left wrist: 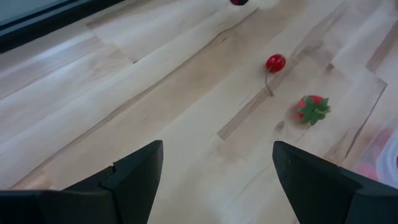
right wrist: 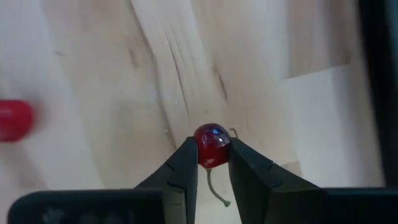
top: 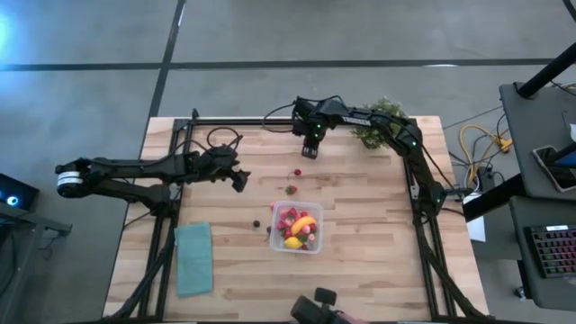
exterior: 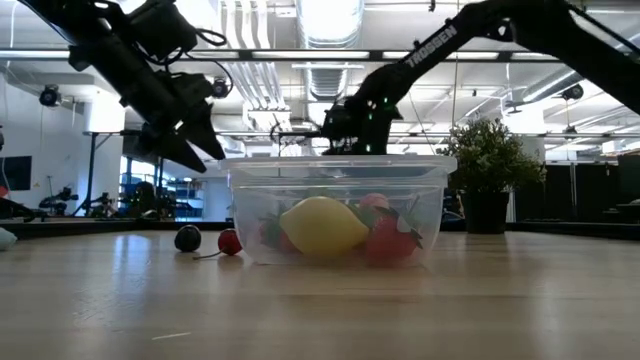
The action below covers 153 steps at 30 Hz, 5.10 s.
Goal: Pick and placing Produce into tupperware
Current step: Put the black and red cherry into the transparent container, then put the red cherry into the transparent container
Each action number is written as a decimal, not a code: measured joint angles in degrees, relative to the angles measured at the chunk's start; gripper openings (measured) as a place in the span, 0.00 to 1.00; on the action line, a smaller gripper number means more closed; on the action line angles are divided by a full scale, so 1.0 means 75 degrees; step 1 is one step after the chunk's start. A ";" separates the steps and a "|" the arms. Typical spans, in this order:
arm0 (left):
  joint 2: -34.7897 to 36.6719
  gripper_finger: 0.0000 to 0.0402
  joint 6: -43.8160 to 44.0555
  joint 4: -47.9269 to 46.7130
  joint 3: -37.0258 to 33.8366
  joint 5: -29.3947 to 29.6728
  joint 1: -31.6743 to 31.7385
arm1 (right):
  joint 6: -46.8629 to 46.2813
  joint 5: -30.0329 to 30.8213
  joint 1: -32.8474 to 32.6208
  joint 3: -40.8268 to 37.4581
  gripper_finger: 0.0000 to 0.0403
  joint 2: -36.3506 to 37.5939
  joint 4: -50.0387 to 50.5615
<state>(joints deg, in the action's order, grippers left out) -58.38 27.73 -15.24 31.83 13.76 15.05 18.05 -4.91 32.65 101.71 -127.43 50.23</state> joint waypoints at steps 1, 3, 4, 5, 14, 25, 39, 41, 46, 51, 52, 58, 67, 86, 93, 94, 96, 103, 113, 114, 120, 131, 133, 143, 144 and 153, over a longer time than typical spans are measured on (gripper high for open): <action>-0.0002 0.72 0.0000 0.0069 0.0000 -0.0006 0.0000 | -0.0055 -0.0002 -0.0024 0.0068 0.17 0.0100 0.0108; -0.0002 0.72 0.0000 0.0194 0.0000 -0.0020 0.0000 | -0.0121 -0.0017 -0.0100 0.0215 0.17 0.0348 0.0369; -0.0005 0.72 -0.0003 0.0269 0.0000 -0.0032 0.0000 | -0.0172 -0.0031 -0.0147 0.0298 0.17 0.0492 0.0511; -0.0005 0.72 -0.0002 0.0321 0.0000 -0.0034 0.0000 | -0.0219 -0.0081 -0.0203 0.0372 0.17 0.0643 0.0707; -0.0005 0.72 0.0000 0.0568 0.0003 -0.0061 0.0000 | -0.1197 -0.0638 -0.1556 0.0390 0.19 0.2138 0.2127; -0.0003 0.72 0.0382 0.0573 0.0043 -0.0205 -0.0006 | -0.2002 -0.0560 -0.3805 0.0080 0.20 0.2562 0.2207; 0.0004 0.72 0.1260 0.0535 0.0055 -0.1414 -0.0222 | -0.3193 -0.0159 -0.4923 -0.0914 0.25 0.1999 0.0924; 0.0001 0.72 0.1259 0.0527 0.0055 -0.1422 -0.0230 | -0.3380 -0.0137 -0.4967 -0.0955 0.29 0.2013 0.0784; -0.0008 0.72 0.1198 0.0521 0.0050 -0.1423 -0.0227 | -0.3611 0.0029 -0.4968 -0.0955 0.43 0.2026 0.0625; -0.0026 0.72 0.0532 0.0686 0.0035 -0.1679 -0.0230 | -0.3686 0.0557 -0.4930 -0.0723 0.56 0.2216 0.0642; -0.0070 0.72 0.0047 0.0815 0.0035 -0.1850 -0.0231 | -0.3797 0.0708 -0.4906 -0.0645 0.58 0.2313 0.0647; -0.0597 0.72 -0.2669 0.1977 0.0129 -0.2380 -0.0242 | -0.4566 0.2535 -0.4663 -0.0414 0.65 0.3271 0.0658; -0.2975 0.72 -0.4127 0.2774 0.1477 -0.3572 0.0019 | -0.6229 0.3730 -0.4014 -0.0660 0.66 0.5080 0.0961; -0.6541 0.69 -0.5418 0.1696 0.4412 -0.3564 0.0552 | -0.7614 0.4672 -0.4218 -0.1132 0.64 0.5647 0.2585; -0.6891 0.56 -0.5559 0.1646 0.4430 -0.3551 0.0720 | -0.7611 0.4678 -0.4200 -0.1413 0.62 0.5647 0.2589; -0.6900 0.54 -0.5596 0.1697 0.4430 -0.3527 0.0731 | -0.7611 0.4681 -0.4200 -0.1426 0.62 0.5649 0.2588; -0.6900 0.51 -0.5617 0.1807 0.4430 -0.3400 0.0749 | -0.7609 0.4681 -0.4200 -0.1436 0.62 0.5647 0.2588; -0.6900 0.47 -0.5977 0.1897 0.4420 -0.3230 0.0735 | -0.7605 0.4809 -0.4200 -0.1436 0.62 0.5647 0.2585; -0.6900 0.47 -0.5960 0.1920 0.4358 -0.3249 0.0677 | -0.7677 0.4864 -0.4200 -0.1436 0.61 0.5647 0.2585; -0.6903 0.47 -0.5963 0.1918 0.4339 -0.3249 0.0657 | -0.7698 0.4865 -0.4200 -0.1436 0.61 0.5647 0.2585; -0.7265 0.47 -0.5960 0.2001 0.4445 -0.3277 0.0569 | -0.7722 0.4867 -0.4200 -0.1440 0.61 0.5648 0.2582; -0.7329 0.46 -0.5963 0.2001 0.4771 -0.3176 0.0545 | -0.7786 0.4867 -0.4200 -0.1471 0.60 0.5647 0.2588; -0.7329 0.43 -0.5963 0.1972 0.4752 -0.3174 0.0542 | -0.7783 0.4868 -0.4200 -0.1477 0.60 0.5647 0.2588; -0.7407 0.22 -0.5945 0.1943 0.4695 -0.3194 0.0536 | -0.7771 0.4867 -0.4200 -0.1486 0.59 0.5649 0.2591; -0.7407 0.21 -0.5945 0.1934 0.4695 -0.3194 0.0536 | -0.7769 0.4867 -0.4200 -0.1486 0.59 0.5647 0.2591; -0.6531 0.20 -0.5937 0.0943 0.4692 -0.3194 0.0527 | -0.7719 0.4867 -0.4200 -0.1522 0.59 0.5650 0.2606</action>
<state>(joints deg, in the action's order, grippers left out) -107.36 -16.80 -8.17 67.02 -10.20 19.00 -39.83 31.59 1.15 90.29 -85.06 69.78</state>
